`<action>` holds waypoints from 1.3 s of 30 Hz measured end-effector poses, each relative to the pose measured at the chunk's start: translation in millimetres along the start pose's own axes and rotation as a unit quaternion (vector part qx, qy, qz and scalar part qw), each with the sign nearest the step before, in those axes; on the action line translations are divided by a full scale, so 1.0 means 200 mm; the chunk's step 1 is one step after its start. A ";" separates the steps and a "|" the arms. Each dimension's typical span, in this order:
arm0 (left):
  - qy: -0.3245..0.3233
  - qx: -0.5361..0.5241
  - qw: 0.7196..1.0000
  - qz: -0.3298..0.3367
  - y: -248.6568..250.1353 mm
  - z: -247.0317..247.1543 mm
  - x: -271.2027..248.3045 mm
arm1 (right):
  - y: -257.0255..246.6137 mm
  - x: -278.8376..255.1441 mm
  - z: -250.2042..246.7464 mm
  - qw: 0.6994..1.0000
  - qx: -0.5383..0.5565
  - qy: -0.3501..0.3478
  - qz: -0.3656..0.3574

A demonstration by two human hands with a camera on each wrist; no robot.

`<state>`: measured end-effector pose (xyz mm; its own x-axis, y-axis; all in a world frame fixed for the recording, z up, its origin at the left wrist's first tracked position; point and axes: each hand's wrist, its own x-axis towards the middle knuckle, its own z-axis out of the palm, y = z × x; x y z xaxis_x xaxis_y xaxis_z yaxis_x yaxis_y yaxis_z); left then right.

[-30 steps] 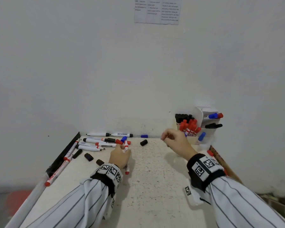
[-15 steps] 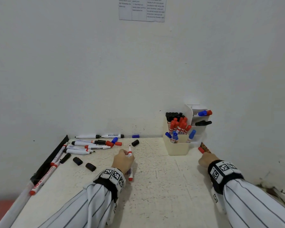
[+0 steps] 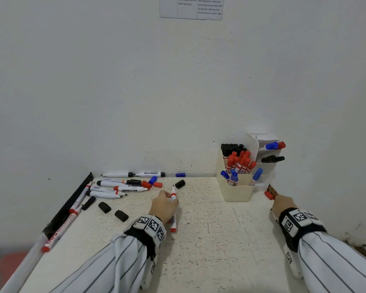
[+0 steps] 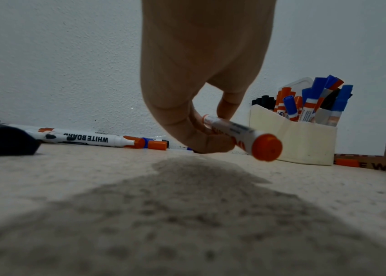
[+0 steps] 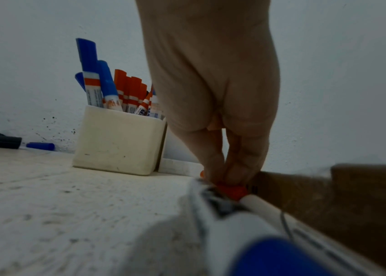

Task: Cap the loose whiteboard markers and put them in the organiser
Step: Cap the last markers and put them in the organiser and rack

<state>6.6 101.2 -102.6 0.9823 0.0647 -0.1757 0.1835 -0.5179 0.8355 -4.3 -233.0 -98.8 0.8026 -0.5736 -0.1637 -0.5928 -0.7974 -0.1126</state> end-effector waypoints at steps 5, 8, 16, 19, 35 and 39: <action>0.000 0.005 1.000 -0.003 0.00 -0.01 0.00 | 0.00 -0.02 0.00 1.000 -0.007 0.011 -0.006; 0.000 0.006 1.000 -0.004 -0.01 -0.01 0.00 | -0.03 -0.04 -0.01 0.999 0.012 0.031 -0.039; 0.001 0.026 1.000 -0.005 -0.01 -0.03 0.00 | -0.31 -0.27 -0.06 0.970 0.112 -0.126 -0.175; 0.003 0.035 0.999 -0.001 -0.02 -0.05 -0.02 | -0.44 -0.37 -0.06 0.933 0.215 -0.206 -0.202; -0.051 0.049 0.994 0.079 -0.10 -0.15 -0.08 | -0.82 -0.58 0.06 0.869 0.332 -0.038 -0.365; -0.025 0.041 0.995 0.089 -0.10 -0.15 -0.10 | -0.80 -0.58 0.07 0.864 0.362 -0.035 -0.349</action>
<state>-16.1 135.6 -99.7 0.9955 -0.0758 -0.0568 0.0016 -0.5860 0.8103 -3.0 -36.2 -75.7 0.9902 0.0323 0.1359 0.1277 -0.6038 -0.7868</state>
